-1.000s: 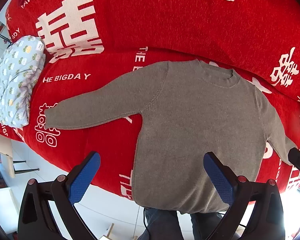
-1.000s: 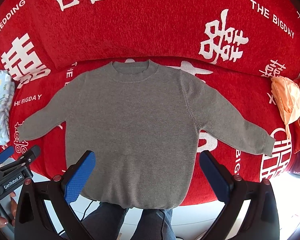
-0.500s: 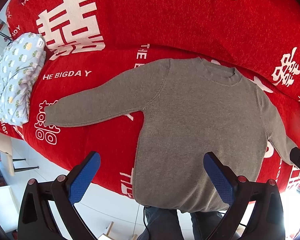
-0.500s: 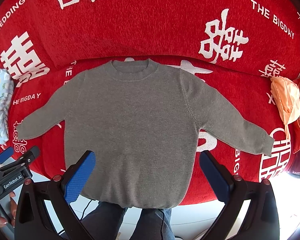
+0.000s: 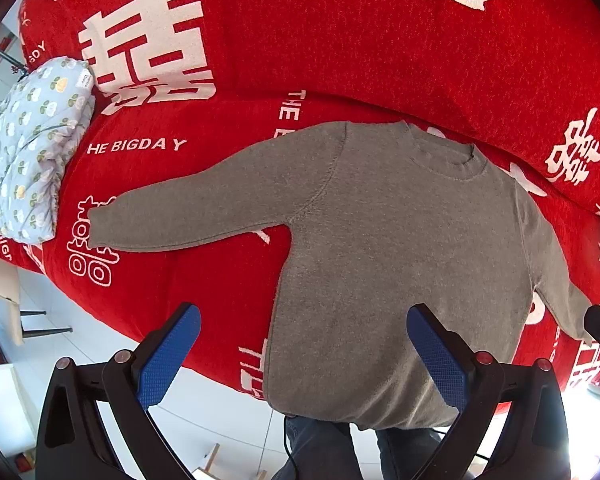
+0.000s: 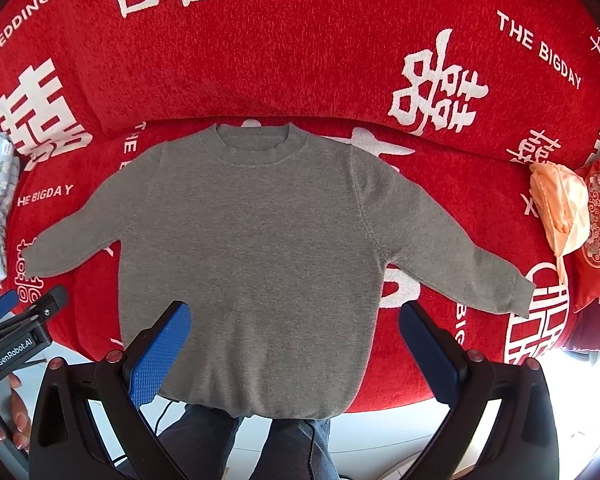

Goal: Fold small clothes

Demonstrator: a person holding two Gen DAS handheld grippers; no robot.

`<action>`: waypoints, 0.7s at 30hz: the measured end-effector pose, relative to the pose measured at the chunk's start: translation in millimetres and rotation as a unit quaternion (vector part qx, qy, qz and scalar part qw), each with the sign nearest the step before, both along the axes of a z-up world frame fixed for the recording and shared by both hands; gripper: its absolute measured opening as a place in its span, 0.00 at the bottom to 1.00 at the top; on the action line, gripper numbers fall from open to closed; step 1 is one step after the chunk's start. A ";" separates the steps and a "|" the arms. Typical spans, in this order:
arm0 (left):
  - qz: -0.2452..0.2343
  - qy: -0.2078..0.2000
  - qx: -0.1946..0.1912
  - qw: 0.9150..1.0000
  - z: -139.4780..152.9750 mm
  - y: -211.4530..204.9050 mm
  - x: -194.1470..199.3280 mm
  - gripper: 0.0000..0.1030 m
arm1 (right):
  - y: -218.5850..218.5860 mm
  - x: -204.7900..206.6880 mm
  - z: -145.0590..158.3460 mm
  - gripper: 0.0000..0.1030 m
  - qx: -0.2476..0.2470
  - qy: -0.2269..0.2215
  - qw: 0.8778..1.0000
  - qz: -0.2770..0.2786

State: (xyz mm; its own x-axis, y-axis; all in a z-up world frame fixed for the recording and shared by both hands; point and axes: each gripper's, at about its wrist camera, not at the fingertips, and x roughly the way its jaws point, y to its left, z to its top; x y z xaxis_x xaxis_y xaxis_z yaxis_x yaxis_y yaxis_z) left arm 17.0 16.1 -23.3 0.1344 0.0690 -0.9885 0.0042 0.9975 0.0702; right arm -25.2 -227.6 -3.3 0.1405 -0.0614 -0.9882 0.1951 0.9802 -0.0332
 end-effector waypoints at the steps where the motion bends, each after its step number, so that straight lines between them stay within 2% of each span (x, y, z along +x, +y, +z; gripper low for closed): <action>1: 0.002 -0.001 -0.001 1.000 -0.1 1.4 -0.1 1.00 | -0.2 0.3 -0.2 1.00 0.000 0.000 1.000 -0.001; 13: 0.020 -0.002 -0.008 1.000 -16.7 24.7 7.8 1.00 | 3.9 5.0 -11.4 1.00 0.009 -0.006 1.000 0.001; 17: 0.025 0.000 -0.019 1.000 -35.8 31.5 11.4 1.00 | 8.7 8.9 -27.7 1.00 0.015 -0.005 1.000 0.012; 21: 0.032 -0.004 -0.042 0.999 -65.4 40.9 12.6 1.00 | 18.7 11.9 -57.6 1.00 0.028 0.009 0.999 0.024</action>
